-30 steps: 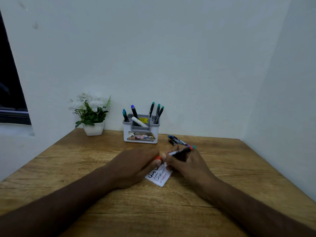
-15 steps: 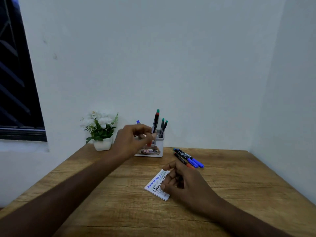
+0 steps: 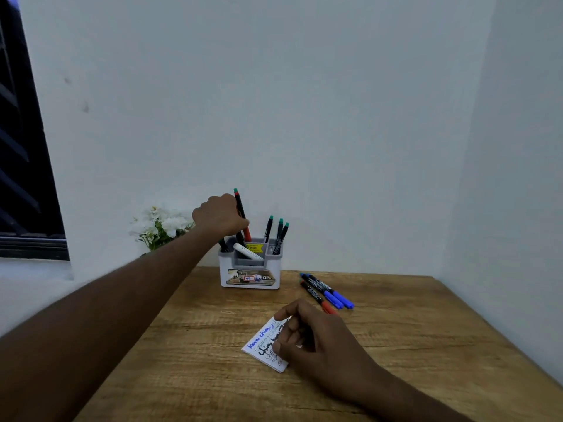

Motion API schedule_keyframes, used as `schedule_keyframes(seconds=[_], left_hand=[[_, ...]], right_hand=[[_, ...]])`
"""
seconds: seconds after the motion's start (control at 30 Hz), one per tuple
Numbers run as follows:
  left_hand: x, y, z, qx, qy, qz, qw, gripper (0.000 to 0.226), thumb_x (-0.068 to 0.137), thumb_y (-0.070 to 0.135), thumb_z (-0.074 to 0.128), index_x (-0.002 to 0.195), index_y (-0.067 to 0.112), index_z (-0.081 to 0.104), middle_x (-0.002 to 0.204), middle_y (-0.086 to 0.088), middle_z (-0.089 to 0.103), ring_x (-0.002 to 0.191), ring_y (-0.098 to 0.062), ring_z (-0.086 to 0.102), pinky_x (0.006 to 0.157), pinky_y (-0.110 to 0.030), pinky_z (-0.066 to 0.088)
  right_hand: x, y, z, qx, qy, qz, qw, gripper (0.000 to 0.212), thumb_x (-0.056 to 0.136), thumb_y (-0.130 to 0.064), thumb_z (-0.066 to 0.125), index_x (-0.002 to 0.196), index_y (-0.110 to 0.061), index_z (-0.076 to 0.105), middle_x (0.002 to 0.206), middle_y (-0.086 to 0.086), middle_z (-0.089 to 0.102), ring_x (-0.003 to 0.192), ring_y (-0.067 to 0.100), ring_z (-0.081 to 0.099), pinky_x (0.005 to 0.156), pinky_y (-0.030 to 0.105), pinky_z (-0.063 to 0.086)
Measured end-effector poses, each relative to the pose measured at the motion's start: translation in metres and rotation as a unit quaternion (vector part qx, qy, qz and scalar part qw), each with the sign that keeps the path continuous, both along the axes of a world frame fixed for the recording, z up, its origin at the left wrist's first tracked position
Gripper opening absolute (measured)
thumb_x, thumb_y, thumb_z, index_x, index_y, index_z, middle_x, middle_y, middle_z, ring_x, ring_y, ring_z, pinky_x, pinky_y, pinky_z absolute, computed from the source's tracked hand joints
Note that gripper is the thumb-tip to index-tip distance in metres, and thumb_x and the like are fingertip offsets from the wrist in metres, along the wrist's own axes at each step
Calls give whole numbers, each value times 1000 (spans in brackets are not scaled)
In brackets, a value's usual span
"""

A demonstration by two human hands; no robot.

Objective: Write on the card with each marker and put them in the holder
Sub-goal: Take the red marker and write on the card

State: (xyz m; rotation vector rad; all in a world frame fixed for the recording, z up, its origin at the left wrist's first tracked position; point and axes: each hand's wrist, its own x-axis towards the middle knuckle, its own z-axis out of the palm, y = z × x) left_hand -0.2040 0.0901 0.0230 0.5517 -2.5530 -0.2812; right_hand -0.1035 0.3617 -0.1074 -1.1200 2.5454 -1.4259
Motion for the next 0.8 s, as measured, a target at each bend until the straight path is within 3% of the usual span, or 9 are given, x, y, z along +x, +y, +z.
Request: schedule_keyframes(seconds=[0.2,0.3,0.4,0.47,0.53,0.6,0.7,0.8], left_hand=[[0,-2,0,15,16,-10,1000,21,85,43,74,93,25,81,94,0,76,80,-24,65,72,-31,46],[15,-3,4,10,63,-37,997,24,89,44,71,102,26,81,99,4,78,93,-22,69,78,-34,51],[48,6,2,-100,156,-60,981,32,93,49,67,119,30,71,117,5,71,120,-25,58,85,-41,51],[77,18,-12,-125,203,-152,959,23,93,41,71,114,32,69,113,8,69,111,-18,59,78,-36,52],[105,33,-39,-78,151,-309,936,18,91,26,75,107,32,69,104,15,68,93,-2,61,74,-20,51],[126,46,-74,-56,45,-392,917,20,93,21,72,110,31,69,104,19,67,91,7,60,72,-6,44],[137,56,-115,-23,-34,-411,911,25,98,36,67,123,39,64,114,23,63,98,8,59,78,-10,50],[137,57,-128,-59,-43,-408,910,32,101,45,61,132,41,62,126,25,62,108,6,55,88,-12,44]], right_hand=[[0,0,0,8,5,5,1000,27,93,-28,80,116,-34,68,97,-7,77,89,2,71,82,18,57],[0,0,0,21,11,5,1000,22,94,-27,79,112,-33,70,97,-9,77,90,2,71,83,16,57],[1,0,1,24,10,7,1000,17,94,-25,78,109,-30,73,98,-7,78,91,7,73,82,20,59],[1,0,1,27,10,10,1000,14,94,-25,78,108,-29,75,98,-7,78,91,10,73,79,19,59],[3,1,2,26,22,16,999,12,94,-24,77,105,-27,76,98,-7,78,89,9,72,77,18,58],[4,1,4,20,51,7,998,9,95,-23,77,102,-28,76,96,-10,78,88,6,72,76,18,57],[-5,7,11,0,142,-83,986,8,93,-20,78,96,-26,79,90,-12,77,86,4,71,74,16,55],[-29,22,16,71,211,-167,960,15,93,-17,76,105,-24,81,95,-9,73,83,5,65,76,19,53]])
